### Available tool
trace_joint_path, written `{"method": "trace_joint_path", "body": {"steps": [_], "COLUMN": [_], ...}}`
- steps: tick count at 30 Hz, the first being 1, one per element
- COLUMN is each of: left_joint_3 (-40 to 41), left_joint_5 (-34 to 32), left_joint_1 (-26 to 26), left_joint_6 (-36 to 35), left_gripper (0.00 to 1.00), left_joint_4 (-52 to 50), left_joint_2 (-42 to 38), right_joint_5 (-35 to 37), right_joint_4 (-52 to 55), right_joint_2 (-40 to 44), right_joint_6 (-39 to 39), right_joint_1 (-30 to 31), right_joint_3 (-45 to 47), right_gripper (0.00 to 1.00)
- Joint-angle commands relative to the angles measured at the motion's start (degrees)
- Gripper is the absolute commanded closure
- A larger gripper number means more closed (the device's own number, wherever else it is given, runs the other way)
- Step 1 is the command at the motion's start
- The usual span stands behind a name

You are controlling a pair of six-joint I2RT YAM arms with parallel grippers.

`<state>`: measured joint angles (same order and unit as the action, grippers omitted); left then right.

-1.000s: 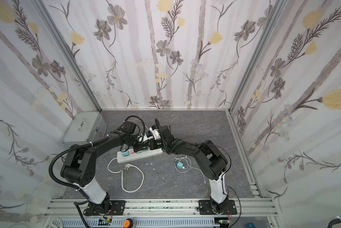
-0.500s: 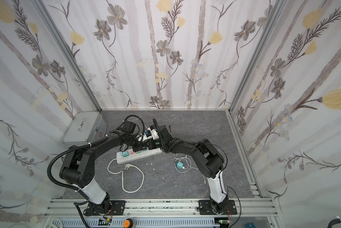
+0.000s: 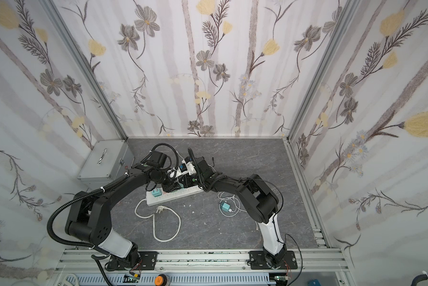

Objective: Insert plugs into power strip
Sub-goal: Press the plug into the socket.

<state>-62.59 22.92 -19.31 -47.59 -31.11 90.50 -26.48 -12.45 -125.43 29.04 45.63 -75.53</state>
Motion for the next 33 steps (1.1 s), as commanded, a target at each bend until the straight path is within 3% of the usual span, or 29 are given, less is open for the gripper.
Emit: {"method": "trace_joint_path", "body": {"steps": [1, 17, 27, 33], "left_joint_3": [0.1, -0.1, 1.1, 2.7], "left_joint_5": [2.7, 3.9, 4.7, 4.3], "left_joint_1": [-0.2, -0.2, -0.2, -0.2], "left_joint_6": [-0.9, -0.9, -0.7, 0.8], "left_gripper": [0.4, 0.47, 0.45, 0.4], "left_joint_4": [3.8, 2.0, 3.9, 6.9], "left_joint_2": [-0.5, 2.1, 0.1, -4.3], "right_joint_5": [-3.3, -3.1, -1.0, 0.6], "right_joint_4": [2.5, 11.3, 19.1, 20.6], "right_joint_2": [-0.3, -1.9, -3.2, -4.1], "right_joint_6": [-3.4, -8.0, -15.9, -15.8], "right_joint_1": [0.6, 0.8, 2.4, 2.3], "right_joint_3": [-0.6, -3.0, -2.8, -2.0], "right_gripper": [1.0, 1.0, 1.0, 1.0]}}
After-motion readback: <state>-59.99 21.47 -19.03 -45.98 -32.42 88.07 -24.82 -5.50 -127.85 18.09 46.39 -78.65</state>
